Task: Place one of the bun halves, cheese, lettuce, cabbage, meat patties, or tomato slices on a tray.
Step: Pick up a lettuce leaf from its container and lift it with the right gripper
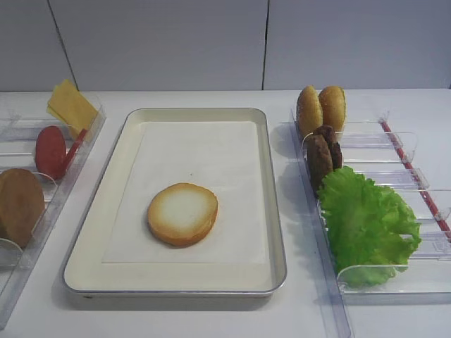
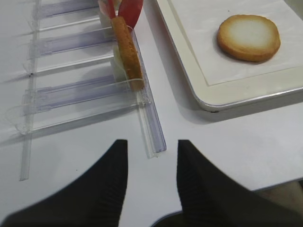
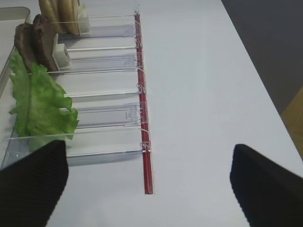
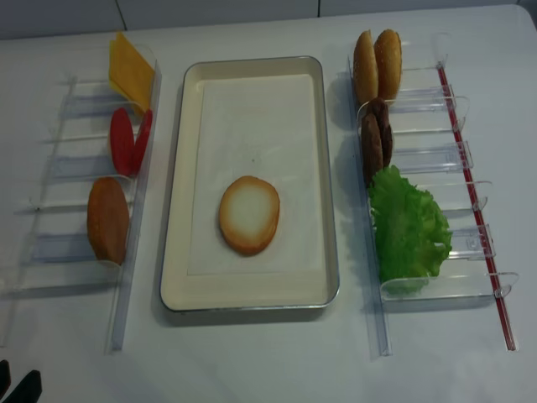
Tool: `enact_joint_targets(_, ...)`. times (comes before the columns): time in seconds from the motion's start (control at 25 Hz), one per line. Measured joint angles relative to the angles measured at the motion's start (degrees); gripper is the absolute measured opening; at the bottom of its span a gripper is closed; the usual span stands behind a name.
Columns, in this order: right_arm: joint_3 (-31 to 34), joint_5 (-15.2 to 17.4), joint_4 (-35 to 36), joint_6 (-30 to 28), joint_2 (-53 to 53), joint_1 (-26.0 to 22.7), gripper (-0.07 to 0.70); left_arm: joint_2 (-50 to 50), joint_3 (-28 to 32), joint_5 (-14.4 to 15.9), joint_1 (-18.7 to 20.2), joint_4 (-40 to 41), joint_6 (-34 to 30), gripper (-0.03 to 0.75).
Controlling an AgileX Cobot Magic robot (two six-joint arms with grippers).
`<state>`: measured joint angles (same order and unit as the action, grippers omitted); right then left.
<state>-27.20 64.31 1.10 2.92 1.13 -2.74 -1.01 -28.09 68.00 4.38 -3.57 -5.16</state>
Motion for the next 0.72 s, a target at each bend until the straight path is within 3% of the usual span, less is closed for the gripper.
enact_joint_targets(0.4,-1.18,-1.06,11.09,-2.92,-9.20,0.00,0.681,0.00,0.00,0.00,0.00,0.00,0.00,0.236)
enact_joint_targets(0.56,-2.13,-2.65,15.43,-6.32,-15.55,0.00,0.681,0.00,0.00,0.00,0.00,0.00,0.00,0.236)
enact_joint_targets(0.72,-2.25,-4.48,25.05,-11.44,-22.43,0.00,0.681,0.00,0.00,0.00,0.00,0.00,0.00,0.235)
